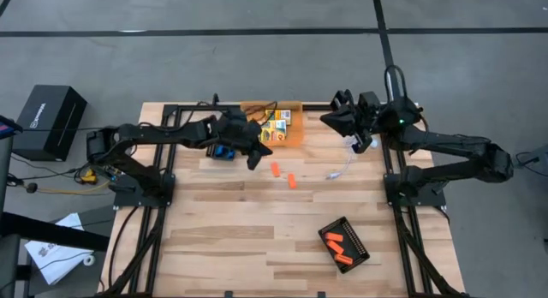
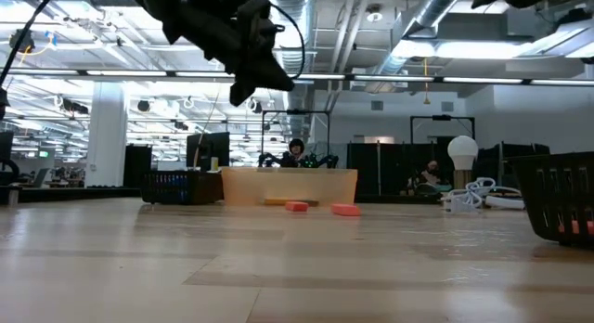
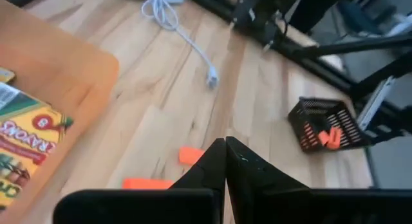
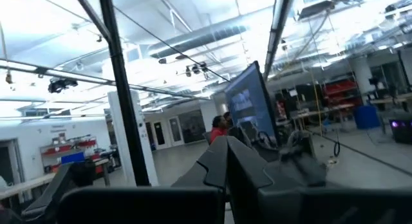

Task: Pick & Place School Supplies
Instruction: Put the orange eraser into the bottom black bin

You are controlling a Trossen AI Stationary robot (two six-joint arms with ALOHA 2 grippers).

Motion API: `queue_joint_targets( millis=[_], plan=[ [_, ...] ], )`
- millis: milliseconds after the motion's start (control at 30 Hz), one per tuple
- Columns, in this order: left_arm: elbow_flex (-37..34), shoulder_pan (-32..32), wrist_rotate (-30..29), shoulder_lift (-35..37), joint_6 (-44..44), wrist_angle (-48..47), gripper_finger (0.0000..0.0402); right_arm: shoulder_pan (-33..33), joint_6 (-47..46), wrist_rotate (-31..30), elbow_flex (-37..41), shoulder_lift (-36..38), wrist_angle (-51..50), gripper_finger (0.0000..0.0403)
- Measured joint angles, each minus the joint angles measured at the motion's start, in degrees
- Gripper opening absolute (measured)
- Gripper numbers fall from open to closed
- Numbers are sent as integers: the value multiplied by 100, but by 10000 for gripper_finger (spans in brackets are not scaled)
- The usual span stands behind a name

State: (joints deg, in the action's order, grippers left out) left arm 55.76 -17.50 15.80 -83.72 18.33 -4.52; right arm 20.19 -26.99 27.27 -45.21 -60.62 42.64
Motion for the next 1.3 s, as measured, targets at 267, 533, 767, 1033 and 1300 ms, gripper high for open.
queue_joint_targets(
  millis=[267,533,767,1033,1300],
  plan=[
    [-277,557,-935,-725,332,-19,1,222,0,329,0,0,45,1],
    [-274,868,-1348,-1548,319,598,1,222,0,387,0,0,-23,0],
    [-279,770,-1478,-1886,187,946,1,191,-180,289,-2,0,-10,0],
    [-288,653,-1448,-1754,139,1504,1,192,-250,157,-2,0,-12,0],
    [-279,527,-1451,-1210,-21,1954,1,248,-156,-45,-4,0,3,0]
  ],
)
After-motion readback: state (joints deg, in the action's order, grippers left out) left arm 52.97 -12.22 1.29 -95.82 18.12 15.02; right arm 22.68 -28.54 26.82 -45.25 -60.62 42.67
